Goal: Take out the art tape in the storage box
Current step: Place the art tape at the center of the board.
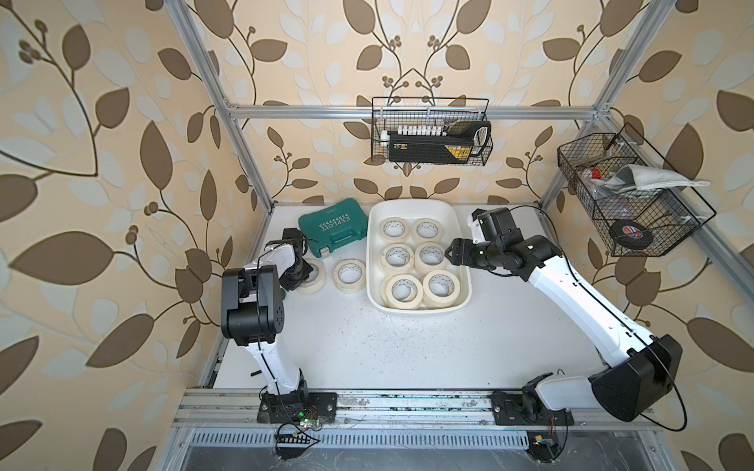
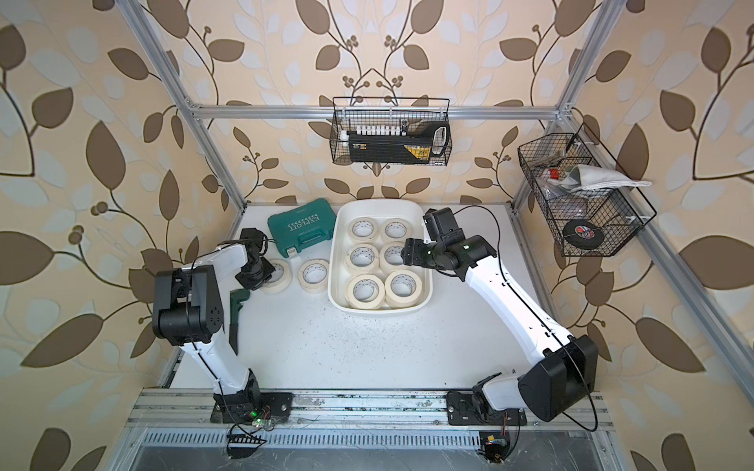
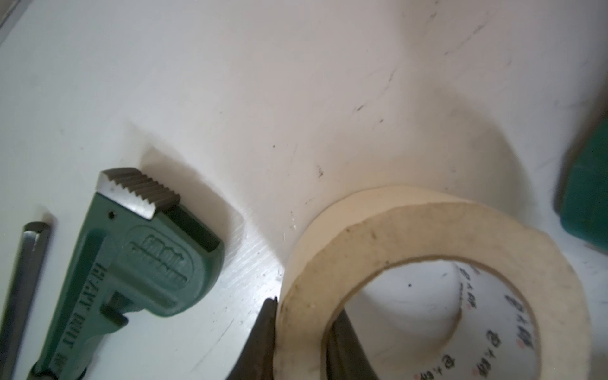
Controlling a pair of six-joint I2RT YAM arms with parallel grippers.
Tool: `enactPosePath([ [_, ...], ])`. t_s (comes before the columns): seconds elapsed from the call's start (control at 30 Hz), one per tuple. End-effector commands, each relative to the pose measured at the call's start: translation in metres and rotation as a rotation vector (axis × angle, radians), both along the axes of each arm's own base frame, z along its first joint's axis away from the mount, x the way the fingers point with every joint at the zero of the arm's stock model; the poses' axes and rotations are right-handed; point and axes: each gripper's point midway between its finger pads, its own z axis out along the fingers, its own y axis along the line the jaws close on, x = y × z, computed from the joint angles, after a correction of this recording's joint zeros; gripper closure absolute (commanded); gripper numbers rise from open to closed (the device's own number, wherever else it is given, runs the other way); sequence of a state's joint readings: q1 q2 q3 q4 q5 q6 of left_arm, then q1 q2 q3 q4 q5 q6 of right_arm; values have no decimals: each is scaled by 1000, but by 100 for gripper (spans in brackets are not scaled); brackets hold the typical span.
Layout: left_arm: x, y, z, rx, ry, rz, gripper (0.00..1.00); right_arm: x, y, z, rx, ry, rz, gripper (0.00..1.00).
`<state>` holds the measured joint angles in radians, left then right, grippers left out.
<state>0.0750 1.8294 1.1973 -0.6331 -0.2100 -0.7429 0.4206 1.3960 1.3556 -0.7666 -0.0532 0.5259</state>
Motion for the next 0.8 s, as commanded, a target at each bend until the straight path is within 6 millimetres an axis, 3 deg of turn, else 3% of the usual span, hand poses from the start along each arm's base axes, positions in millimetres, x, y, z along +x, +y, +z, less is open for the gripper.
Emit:
enactPosePath([
  [0.0,7,5,7,27,-7,-15,71,-4,-2,-10,-15,29,10,24],
  [0.13,8,5,5,25,11,-21,66,-4,-3,-11,-14,32,9,24],
  [0.33,4,4,11,24,10,-23,34,-5,-4,-14,-13,40,11,24],
  [0.4,2,4,17,32,4,-22,29,-4,-3,-13,-12,39,14,24],
  [0.63,-1,-7,65,137,-49,-65,12,-2,-5,-10,-22,38,18,24],
  [0.77,-3,-30,98,179,-107,-120,8,2,-5,-11,-30,41,23,24],
])
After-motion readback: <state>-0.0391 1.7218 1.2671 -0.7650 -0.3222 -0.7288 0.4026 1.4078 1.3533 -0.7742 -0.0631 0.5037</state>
